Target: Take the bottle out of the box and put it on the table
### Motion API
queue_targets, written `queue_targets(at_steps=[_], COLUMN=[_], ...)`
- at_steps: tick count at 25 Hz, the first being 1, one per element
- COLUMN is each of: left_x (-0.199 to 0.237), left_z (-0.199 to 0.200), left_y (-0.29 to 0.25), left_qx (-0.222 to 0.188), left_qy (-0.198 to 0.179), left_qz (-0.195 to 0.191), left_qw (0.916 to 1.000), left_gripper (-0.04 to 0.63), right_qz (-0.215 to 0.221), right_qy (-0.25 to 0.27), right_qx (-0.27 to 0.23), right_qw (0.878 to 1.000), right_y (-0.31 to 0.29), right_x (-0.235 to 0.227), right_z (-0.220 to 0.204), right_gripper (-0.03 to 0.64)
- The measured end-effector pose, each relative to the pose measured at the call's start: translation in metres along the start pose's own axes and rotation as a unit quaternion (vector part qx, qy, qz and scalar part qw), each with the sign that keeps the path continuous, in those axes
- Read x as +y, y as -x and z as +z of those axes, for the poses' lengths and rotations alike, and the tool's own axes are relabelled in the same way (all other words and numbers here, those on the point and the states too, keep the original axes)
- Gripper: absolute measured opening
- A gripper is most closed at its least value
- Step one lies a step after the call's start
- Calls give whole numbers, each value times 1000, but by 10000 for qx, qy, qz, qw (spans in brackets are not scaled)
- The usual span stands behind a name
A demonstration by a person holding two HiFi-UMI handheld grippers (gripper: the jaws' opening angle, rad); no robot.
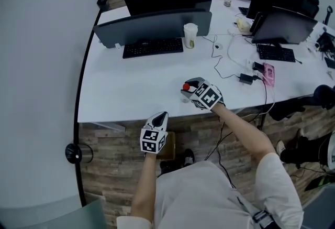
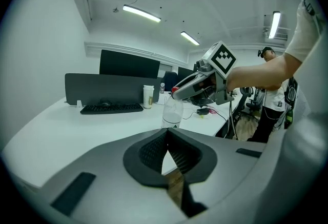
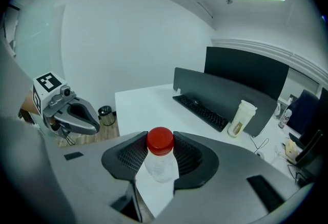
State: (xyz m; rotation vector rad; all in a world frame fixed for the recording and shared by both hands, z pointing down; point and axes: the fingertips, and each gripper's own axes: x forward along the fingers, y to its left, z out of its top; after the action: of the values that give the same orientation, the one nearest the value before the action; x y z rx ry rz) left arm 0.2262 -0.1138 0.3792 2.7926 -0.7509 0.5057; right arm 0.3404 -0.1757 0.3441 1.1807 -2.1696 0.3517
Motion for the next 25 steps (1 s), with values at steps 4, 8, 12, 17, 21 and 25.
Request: queue_targets(at_steps=[4,8,12,17,21,25], left_x=[1,0,-4,-9,-13,-11], left_z=[-3,-7,-11,-18,-20,-21], left_y=[-8,-13,-15,-13,-3,10], left_qx=[74,108,99,125,176,123], left_qy=[22,70,187,226,174,178], left_qz=[47,83,109,102,47,22], left_qw=[10000,9999,9997,9996,9997,9998], left_gripper=[14,15,15,15,15,15], right_qz=[15,-50,-88,-344,-539,-763], right_qy=[-126,-290,-514,-455,-599,-972], right_qx=[-8,-145,-387,-362,-372,-504], right_qw=[9999,9995,9979,9977,9961,9911], right_y=[-7,-12,-14,-17,-13,2], right_x=[-9,-18,-28,-30,-28,-25], right_z=[-8,-13,-11,-16,-17,-23], right_gripper=[183,183,184,207,241,242])
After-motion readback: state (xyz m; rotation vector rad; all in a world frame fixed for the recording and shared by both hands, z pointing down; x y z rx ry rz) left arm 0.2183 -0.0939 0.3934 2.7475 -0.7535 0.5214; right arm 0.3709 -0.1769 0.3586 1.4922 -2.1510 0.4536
